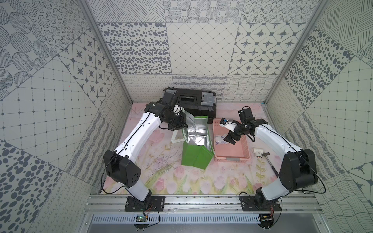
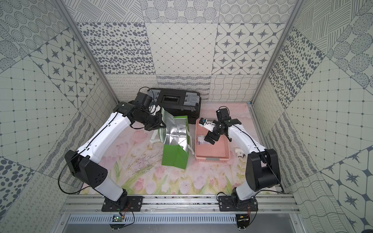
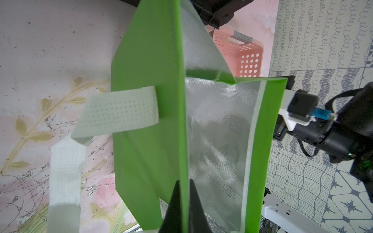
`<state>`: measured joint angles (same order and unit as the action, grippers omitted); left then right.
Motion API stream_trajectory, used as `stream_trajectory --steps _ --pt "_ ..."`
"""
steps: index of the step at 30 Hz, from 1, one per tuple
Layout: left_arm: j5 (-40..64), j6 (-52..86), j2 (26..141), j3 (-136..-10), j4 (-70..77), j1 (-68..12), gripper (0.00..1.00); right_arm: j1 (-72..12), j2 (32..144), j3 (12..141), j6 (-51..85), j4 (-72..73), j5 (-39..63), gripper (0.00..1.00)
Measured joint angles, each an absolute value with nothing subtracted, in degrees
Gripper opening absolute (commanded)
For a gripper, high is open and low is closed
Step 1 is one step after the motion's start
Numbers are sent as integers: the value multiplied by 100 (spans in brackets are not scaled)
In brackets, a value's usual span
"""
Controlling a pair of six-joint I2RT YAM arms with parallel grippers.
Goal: Place the ice pack in the delivery bag
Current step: Pick up the ice pack from the bin.
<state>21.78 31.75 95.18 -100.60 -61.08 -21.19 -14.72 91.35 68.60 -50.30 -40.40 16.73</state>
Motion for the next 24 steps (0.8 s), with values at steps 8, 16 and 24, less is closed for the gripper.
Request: stream_trajectory --steps 8,16,24 --pt "2161 3175 9537 -10075 -6112 -2119 0 -1855 10224 6938 -5859 -4007 1354 98" --pt "2106 3177 9553 -10075 -6110 -2119 0 -1970 10659 7170 -5898 -3817 1299 94" --pt "2073 3179 9566 -10123 -6114 -2119 0 -1968 10916 7170 -5874 -3577 1214 78"
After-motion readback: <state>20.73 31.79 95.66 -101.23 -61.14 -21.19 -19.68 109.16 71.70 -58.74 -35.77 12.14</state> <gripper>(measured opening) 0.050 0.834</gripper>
